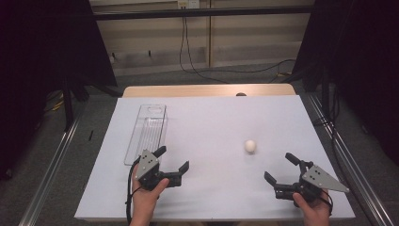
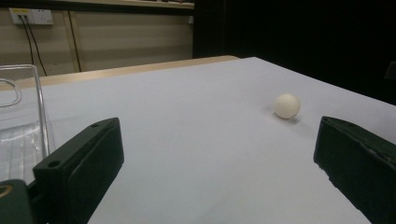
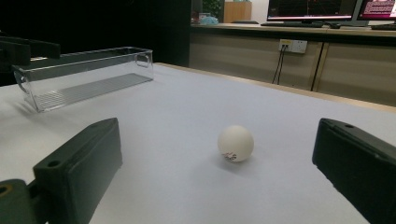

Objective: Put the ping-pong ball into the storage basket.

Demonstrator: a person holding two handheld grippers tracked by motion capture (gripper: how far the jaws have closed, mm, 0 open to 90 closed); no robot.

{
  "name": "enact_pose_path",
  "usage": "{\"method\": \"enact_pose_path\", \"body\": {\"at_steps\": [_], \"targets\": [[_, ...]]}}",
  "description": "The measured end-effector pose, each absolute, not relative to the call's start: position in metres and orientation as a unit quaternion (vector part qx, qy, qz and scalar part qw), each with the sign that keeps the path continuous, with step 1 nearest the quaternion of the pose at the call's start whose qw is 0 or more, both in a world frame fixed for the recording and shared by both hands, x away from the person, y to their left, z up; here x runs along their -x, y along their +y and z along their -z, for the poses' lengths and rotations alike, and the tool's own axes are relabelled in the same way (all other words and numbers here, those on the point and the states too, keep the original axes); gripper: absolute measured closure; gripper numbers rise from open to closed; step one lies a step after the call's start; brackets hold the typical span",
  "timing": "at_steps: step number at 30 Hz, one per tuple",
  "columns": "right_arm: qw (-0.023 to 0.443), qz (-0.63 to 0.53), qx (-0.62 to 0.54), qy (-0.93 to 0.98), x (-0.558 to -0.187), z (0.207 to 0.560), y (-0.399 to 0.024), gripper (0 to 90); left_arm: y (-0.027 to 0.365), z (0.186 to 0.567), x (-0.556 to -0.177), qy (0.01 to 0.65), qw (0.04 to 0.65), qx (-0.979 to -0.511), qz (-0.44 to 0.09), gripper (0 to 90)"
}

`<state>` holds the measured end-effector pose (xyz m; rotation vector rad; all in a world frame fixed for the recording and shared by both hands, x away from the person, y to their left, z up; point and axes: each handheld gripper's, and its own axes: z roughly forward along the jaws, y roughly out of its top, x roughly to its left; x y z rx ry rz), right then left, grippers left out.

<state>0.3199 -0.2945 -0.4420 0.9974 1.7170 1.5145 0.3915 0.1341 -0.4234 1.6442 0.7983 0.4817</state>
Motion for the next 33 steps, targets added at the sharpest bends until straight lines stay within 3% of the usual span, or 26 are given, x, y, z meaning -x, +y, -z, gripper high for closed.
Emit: {"method": "enact_pose_path", "body": {"at_steps": [33], "targets": [[0.315,-0.576,-0.377,0.653,-0.32,0.442,-0.295,1.0,0.09,0.43,-0.411,0.349,0.575,-0.72,-0.174,1.7]]}}
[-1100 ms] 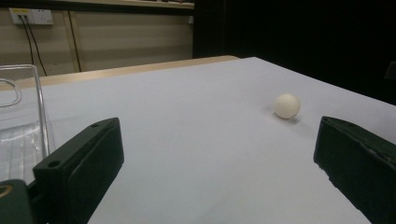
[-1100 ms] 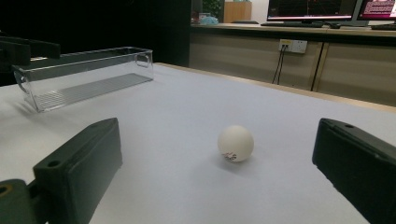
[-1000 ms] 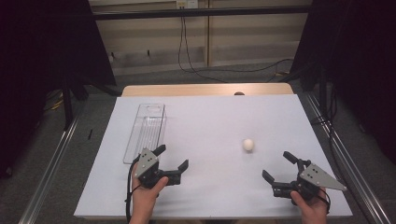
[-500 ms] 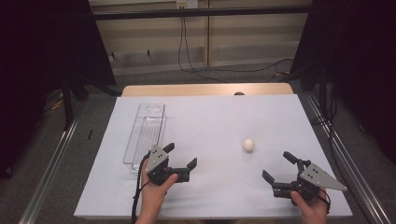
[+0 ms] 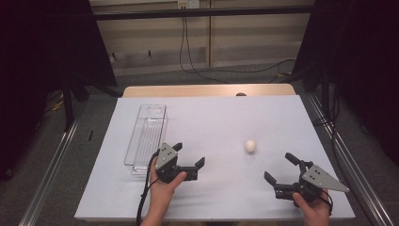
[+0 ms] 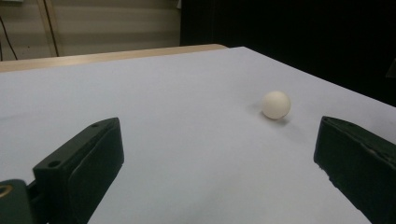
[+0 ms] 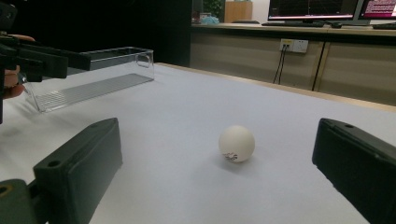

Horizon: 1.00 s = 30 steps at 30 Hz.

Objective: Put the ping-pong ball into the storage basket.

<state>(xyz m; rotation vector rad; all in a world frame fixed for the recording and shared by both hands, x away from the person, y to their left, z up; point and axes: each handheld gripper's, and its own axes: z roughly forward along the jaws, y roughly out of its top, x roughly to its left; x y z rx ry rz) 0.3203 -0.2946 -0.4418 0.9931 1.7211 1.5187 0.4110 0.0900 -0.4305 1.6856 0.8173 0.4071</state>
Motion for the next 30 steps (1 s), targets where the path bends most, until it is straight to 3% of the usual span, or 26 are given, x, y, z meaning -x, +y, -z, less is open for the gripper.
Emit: {"method": "enact_pose_path", "body": {"at_steps": [30], "targets": [[0.314,-0.576,-0.377,0.654,-0.322,0.442,-0.292,1.1,0.063,0.43,-0.428,0.342,0.553,-0.74,-0.172,2.5]]}}
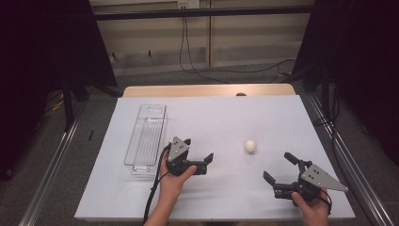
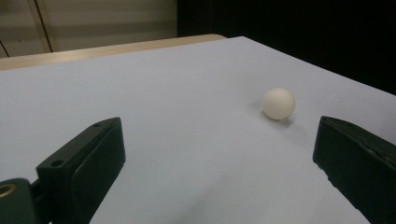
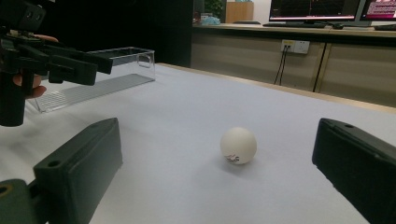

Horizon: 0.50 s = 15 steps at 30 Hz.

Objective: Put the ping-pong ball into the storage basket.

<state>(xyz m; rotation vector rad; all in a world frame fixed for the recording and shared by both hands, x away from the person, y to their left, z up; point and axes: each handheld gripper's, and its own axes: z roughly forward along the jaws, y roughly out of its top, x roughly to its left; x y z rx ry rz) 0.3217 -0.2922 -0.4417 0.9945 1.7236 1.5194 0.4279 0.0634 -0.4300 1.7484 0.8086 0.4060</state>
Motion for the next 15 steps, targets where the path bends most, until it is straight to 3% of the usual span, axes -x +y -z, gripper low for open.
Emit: {"method": "enact_pose_path", "body": {"at_steps": [15], "targets": [[0.313,-0.578,-0.375,0.654,-0.323,0.442,-0.292,0.8,0.052,0.428,-0.437,0.336,0.543,-0.751,-0.17,2.3]]}}
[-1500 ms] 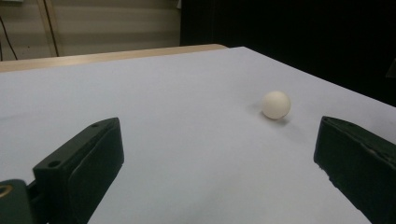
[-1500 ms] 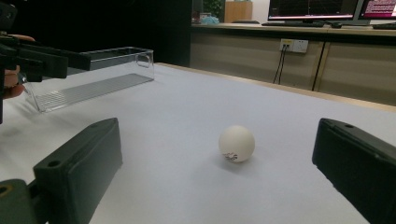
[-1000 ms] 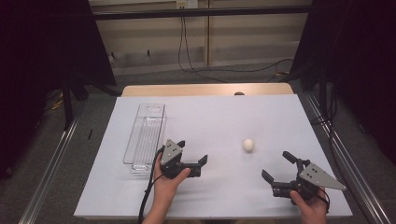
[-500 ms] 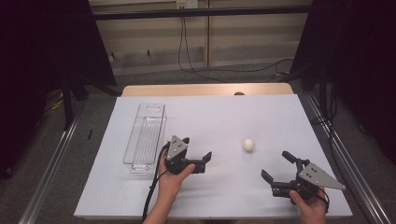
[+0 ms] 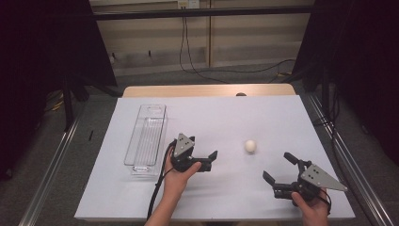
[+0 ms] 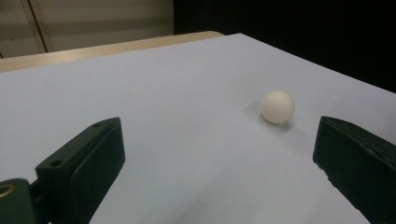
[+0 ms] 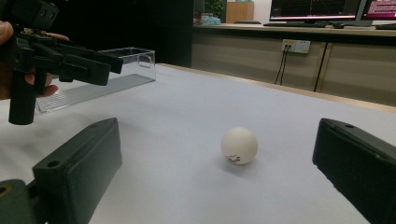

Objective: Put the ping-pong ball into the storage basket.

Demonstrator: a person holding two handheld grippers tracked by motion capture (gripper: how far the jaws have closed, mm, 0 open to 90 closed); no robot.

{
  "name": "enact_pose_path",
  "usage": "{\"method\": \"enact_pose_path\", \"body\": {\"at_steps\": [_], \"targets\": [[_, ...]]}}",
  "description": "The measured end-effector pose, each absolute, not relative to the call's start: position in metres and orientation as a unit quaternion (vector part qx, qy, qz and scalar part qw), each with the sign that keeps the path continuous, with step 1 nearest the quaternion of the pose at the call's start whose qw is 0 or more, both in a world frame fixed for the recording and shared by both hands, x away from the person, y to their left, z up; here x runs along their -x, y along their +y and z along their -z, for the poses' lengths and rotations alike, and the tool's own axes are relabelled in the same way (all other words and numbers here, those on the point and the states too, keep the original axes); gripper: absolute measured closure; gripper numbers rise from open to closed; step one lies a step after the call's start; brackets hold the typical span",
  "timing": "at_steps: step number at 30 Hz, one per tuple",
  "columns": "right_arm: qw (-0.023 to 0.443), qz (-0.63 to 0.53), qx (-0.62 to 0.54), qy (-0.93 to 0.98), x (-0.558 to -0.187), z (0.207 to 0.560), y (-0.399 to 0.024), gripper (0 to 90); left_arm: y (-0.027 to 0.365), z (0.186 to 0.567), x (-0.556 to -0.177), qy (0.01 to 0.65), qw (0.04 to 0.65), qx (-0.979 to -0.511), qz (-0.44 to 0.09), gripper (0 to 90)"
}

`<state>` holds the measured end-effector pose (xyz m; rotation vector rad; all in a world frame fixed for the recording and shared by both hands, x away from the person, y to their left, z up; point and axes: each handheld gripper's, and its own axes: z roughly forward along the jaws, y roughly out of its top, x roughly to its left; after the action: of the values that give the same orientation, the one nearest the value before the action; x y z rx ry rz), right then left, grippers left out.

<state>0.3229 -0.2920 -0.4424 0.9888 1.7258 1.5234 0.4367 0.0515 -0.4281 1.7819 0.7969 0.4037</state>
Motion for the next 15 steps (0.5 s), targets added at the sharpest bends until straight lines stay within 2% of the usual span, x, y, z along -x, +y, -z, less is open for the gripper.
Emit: {"method": "enact_pose_path", "body": {"at_steps": [15], "targets": [[0.312,-0.577,-0.374,0.656,-0.323,0.442,-0.292,0.9,0.039,0.432,-0.442,0.334,0.534,-0.76,-0.16,2.7]]}}
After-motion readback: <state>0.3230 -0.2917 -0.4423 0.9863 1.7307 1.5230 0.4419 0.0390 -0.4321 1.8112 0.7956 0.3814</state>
